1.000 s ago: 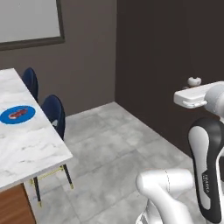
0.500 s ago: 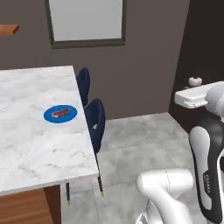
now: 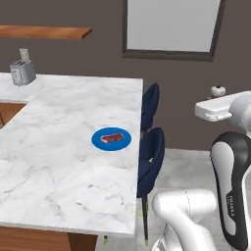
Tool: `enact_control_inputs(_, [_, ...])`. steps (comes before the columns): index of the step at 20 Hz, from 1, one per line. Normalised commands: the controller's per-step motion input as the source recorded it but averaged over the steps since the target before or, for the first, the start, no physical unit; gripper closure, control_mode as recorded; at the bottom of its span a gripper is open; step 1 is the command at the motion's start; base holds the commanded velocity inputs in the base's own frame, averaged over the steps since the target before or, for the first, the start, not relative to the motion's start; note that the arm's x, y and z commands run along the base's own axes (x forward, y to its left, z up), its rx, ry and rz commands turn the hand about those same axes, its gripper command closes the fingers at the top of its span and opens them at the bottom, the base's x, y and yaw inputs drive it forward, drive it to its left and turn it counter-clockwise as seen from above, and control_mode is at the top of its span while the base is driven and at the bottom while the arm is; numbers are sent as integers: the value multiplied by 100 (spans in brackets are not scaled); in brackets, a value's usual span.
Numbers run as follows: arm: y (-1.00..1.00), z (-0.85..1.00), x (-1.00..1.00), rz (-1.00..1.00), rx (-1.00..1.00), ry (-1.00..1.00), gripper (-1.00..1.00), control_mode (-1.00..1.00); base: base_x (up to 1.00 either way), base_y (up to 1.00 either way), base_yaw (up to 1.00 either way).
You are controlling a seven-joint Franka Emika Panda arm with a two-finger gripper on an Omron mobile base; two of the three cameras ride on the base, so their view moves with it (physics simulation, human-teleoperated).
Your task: Retrieve the shaker from the cabinet and place it next the steak on a plate on the dining table.
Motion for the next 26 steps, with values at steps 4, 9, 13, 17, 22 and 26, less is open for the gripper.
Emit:
enact_control_inputs(4, [0,0,0,0,0,0,100,100,77,-27,55])
enact_control_inputs(9, [0,0,0,0,0,0,100,100,73,-30,56])
enact_control_inputs(13, [0,0,0,0,0,0,100,100,71,-28,56])
enact_control_inputs(17, [0,0,0,0,0,0,100,100,66,-25,56])
enact_control_inputs(22, [0,0,0,0,0,0,100,100,57,-12,51])
enact_control_inputs(26, [0,0,0,0,0,0,100,100,73,0,43])
